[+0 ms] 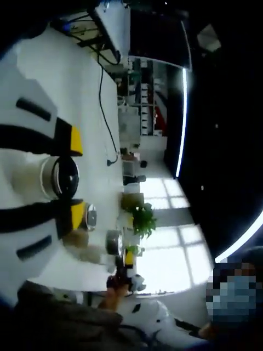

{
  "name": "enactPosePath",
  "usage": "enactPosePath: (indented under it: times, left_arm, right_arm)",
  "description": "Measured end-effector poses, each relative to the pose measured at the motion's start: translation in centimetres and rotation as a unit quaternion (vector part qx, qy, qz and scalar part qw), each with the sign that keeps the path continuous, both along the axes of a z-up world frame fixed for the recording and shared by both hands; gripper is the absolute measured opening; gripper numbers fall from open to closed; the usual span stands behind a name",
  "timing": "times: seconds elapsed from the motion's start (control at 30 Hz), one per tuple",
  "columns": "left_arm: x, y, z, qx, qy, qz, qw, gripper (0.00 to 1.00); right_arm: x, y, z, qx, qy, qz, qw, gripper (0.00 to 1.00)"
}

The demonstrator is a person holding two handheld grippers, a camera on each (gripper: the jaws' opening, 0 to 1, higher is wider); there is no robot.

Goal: Rotate the seasoning bottle until the label or dispensing opening points toward the visible target arrow and the bottle remains upright within the marked orientation range

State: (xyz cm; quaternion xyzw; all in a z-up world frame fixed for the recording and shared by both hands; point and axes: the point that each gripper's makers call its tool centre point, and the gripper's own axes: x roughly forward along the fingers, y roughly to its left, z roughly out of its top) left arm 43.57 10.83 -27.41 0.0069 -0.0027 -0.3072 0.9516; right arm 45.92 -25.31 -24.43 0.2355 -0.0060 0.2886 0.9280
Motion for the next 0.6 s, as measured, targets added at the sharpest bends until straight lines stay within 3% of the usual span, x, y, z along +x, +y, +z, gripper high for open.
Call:
enactPosePath:
  times: [0.3, 0.6]
  left_arm:
    - [0.15, -0.58, -0.05, -0.008, 0.006, -0.082, 0.9965, 0.32]
    - [0.03, -0.59, -0.04, -0.007, 0.012, -0.166, 0.986, 0.32]
  right_arm:
    - [-0.26, -0.14, 0.02, 0.001, 0.002, -0.004, 1.0, 0.15]
    - [-0.45, 0.19, 0.24, -0.002, 0.002, -0.007, 1.0, 0.14]
